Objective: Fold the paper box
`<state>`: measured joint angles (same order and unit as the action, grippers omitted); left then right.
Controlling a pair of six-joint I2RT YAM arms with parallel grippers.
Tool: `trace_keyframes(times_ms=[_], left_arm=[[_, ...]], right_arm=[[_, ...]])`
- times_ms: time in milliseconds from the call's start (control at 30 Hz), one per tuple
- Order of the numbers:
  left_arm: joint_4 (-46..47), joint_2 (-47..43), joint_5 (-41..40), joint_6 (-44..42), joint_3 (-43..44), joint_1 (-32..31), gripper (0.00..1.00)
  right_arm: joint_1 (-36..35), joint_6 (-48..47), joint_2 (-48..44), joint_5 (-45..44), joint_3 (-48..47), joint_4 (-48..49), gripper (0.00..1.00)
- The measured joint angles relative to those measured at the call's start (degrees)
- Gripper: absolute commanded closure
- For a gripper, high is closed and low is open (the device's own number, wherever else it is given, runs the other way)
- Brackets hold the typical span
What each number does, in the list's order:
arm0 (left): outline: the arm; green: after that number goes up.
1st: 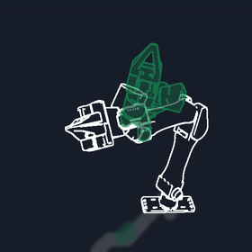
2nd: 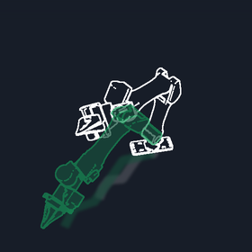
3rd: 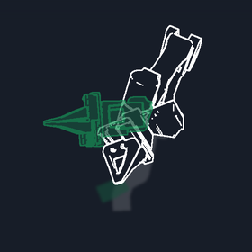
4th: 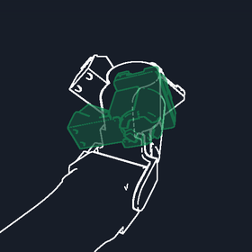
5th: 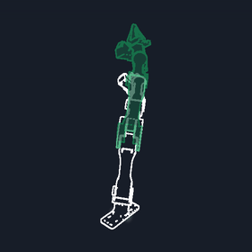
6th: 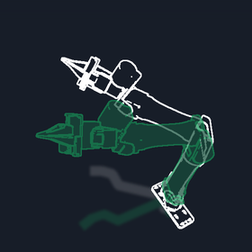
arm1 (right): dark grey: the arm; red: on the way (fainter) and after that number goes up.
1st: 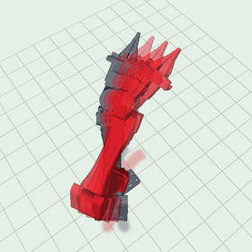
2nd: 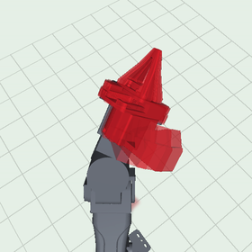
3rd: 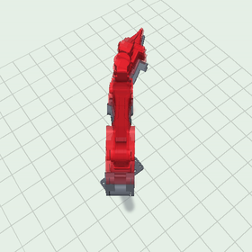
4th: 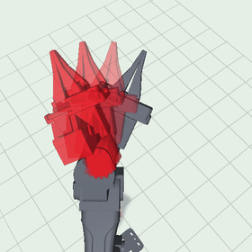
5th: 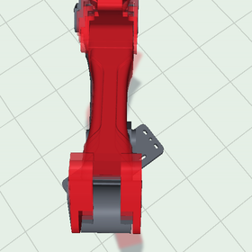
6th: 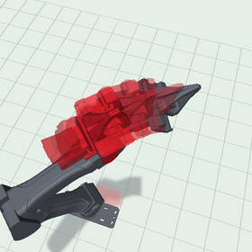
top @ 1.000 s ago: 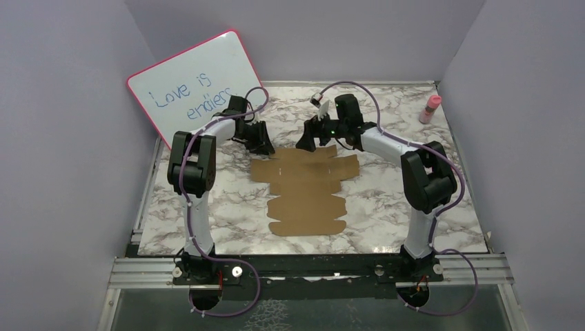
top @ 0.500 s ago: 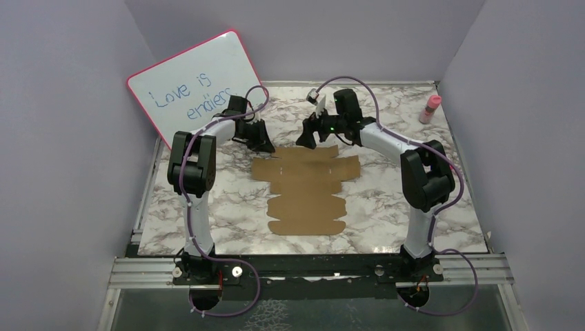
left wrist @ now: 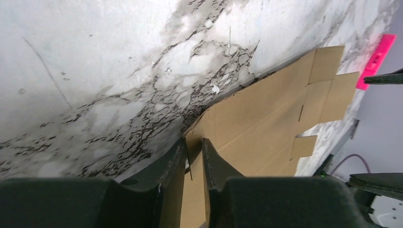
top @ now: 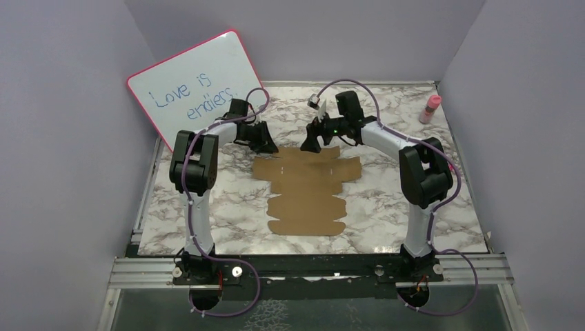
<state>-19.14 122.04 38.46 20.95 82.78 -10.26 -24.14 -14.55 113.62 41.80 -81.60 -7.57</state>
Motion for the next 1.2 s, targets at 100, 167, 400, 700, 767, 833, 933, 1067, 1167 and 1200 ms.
trace_keyframes(times_ms=[100,167,400,700,767,833,933,1067,1167,1200], left_arm=[[1.09,0.9,1.46,0.9,-0.07,0.02,0.84],[1.64,0.9,1.64,1.01,-0.28,0.0,0.87],[3.74,0.87,2.73,0.92,-1.07,-0.02,0.94],[5.77,-1.53,2.08,-1.7,-3.02,-0.96,0.96],[5.79,-2.47,1.29,-2.78,-3.45,-1.51,0.96],[5.79,-3.34,0.76,-3.61,-3.72,-1.95,0.96],[5.81,-4.72,-0.24,-4.79,-4.11,-2.64,0.96],[5.86,-6.56,-1.38,-5.92,-4.72,-3.3,0.97],[5.88,-7.56,-1.95,-6.56,-5.05,-3.43,0.97],[5.88,-7.87,-2.08,-6.71,-5.18,-3.61,0.97]], right_arm=[[0.17,-0.61,0.31,0.44,0.0,-0.44,0.17],[0.22,-0.96,0.46,0.83,0.0,-0.85,0.17],[0.52,-3.1,1.2,2.03,-1.53,-3.06,0.17],[1.03,-8.11,3.13,3.76,-7.58,-9.49,0.17],[1.33,-9.25,4.09,3.96,-8.79,-11.08,0.18],[1.66,-10.01,5.2,3.96,-9.7,-12.37,0.19],[2.16,-11.04,6.82,4.11,-10.49,-14.14,0.21],[2.54,-12.15,9.33,4.98,-12.35,-17.09,0.25],[2.78,-12.9,10.97,5.62,-13.86,-19.34,0.28],[2.86,-13.09,11.37,5.77,-14.25,-19.89,0.29]])
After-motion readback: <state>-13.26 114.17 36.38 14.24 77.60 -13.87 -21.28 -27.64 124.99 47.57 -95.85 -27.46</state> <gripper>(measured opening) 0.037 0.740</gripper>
